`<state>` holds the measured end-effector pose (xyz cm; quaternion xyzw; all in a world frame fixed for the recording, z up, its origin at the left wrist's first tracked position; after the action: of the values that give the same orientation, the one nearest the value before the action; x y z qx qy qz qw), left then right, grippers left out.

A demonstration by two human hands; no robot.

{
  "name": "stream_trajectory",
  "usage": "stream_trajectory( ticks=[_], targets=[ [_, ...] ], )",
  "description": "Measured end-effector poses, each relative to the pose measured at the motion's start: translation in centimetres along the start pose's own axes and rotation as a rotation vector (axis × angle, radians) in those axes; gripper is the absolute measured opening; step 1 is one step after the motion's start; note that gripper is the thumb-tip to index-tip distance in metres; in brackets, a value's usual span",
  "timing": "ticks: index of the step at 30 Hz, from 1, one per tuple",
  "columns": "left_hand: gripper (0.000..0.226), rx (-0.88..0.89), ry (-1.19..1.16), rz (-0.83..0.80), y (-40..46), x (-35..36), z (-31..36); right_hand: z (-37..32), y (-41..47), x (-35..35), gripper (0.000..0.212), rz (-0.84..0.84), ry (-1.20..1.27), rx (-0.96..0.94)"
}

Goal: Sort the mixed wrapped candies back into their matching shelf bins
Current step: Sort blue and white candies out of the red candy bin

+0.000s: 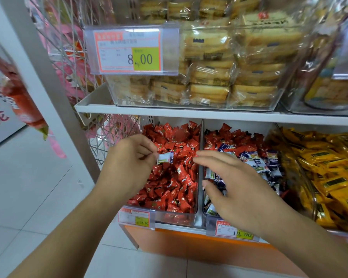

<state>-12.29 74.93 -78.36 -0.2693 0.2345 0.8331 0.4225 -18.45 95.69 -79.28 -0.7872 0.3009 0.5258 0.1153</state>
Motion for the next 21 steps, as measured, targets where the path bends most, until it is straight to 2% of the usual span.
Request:
stream_trajectory(
  ticks=[4, 9, 11, 12, 15, 18, 21],
  targets=[
    [0.011, -0.027, -0.362, -0.173, -2.7, 1.5, 3.4, -0.8, -0.8, -1.9, 0.063, 0.067, 0.025, -0.012],
    [0.015, -0.025, -0.492, -0.316, -4.0, 4.3, 5.7, -0.8, -2.2, -3.7, 0.023, 0.17, -0.093, -0.041],
    [0.011, 0.005, -0.44, -0.287, -3.5, 4.4, 5.2, 1.2, -2.8, -4.8, 0.019, 0.215, -0.153, 0.056],
    [0.009, 0.026, -0.393, -0.249, -3.0, 4.1, 4.6, 2.6, -3.0, -5.5, 0.026, 0.237, -0.184, 0.127],
    [0.018, 0.12, -0.056, -0.182, -1.4, 3.4, 2.6, 5.6, -3.3, -6.4, 0.062, 0.205, -0.225, 0.297],
    [0.046, 0.243, 0.303, -0.324, -1.1, 5.5, 1.4, 4.1, -2.6, -4.8, 0.065, 0.119, -0.17, 0.195],
    [0.072, 0.288, 0.365, -0.483, -1.2, 8.9, 0.4, 0.9, -1.6, -2.5, 0.06, 0.028, -0.102, 0.039]
  ],
)
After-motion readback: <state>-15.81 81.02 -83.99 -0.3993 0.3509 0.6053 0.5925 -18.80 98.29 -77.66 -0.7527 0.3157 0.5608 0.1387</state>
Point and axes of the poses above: each hand's wrist, its own y-axis towards the middle knuckle, its own x-axis out of the palm, z = x × y, the point moved 10 cm from there along y, towards the middle knuckle, and after that the axes turned 3 degrees about -z, right-handed, at the moved point
